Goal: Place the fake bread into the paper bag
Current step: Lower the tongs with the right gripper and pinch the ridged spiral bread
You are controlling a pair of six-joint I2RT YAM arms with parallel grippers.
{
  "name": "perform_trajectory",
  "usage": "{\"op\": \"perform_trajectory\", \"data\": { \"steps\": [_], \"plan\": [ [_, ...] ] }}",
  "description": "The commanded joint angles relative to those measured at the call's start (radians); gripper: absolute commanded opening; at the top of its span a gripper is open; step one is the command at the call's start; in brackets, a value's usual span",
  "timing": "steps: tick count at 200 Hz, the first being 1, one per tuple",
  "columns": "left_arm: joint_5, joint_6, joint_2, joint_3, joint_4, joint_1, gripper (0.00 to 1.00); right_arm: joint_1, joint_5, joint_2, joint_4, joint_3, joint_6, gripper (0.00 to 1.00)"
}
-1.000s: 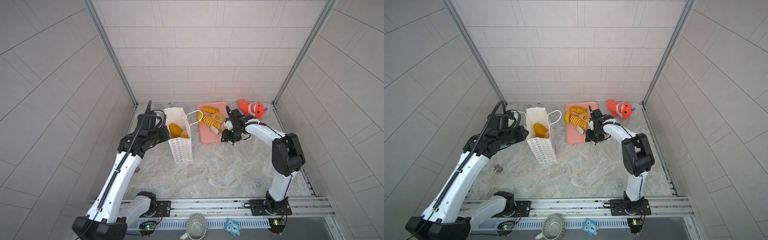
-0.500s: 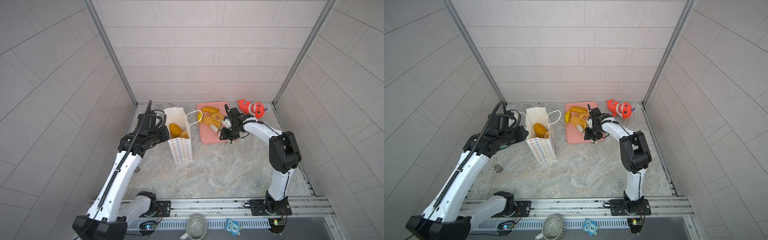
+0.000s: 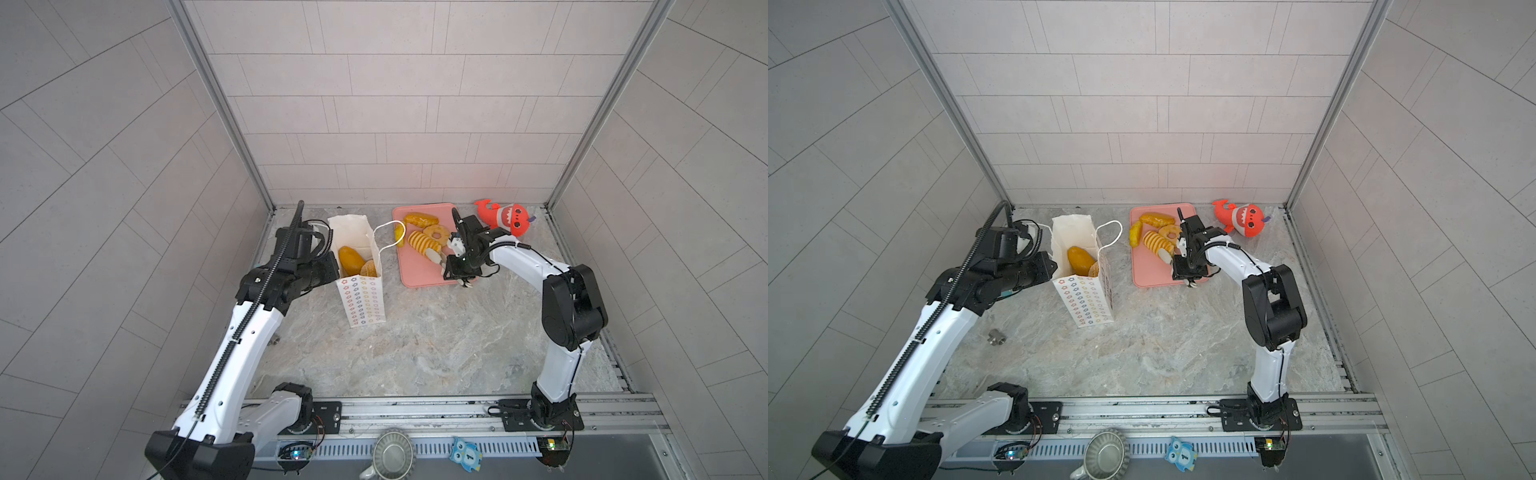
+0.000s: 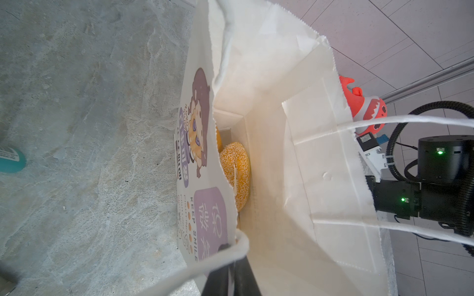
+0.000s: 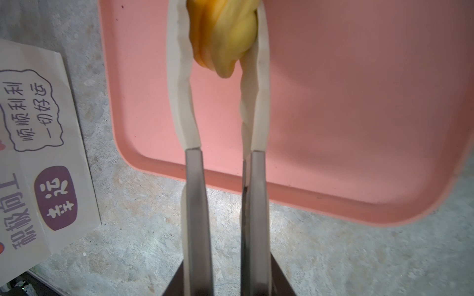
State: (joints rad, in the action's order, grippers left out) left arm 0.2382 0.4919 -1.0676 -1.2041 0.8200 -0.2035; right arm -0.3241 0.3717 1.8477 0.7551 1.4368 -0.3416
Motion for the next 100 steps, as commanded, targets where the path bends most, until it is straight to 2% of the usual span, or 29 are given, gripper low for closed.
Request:
{"op": "perform_trajectory", "data": {
  "steps": [1, 100],
  "plan": [
    [-0.011, -0.014, -0.002, -0.028, 0.009, -0.002, 0.1, 0.004, -0.026, -0.081, 0.008, -0.005, 0.001, 0.32],
    [-0.007, -0.013, -0.004, -0.024, 0.0, -0.002, 0.11, 0.005, -0.088, -0.211, 0.074, -0.001, 0.008, 0.31]
  ]
}}
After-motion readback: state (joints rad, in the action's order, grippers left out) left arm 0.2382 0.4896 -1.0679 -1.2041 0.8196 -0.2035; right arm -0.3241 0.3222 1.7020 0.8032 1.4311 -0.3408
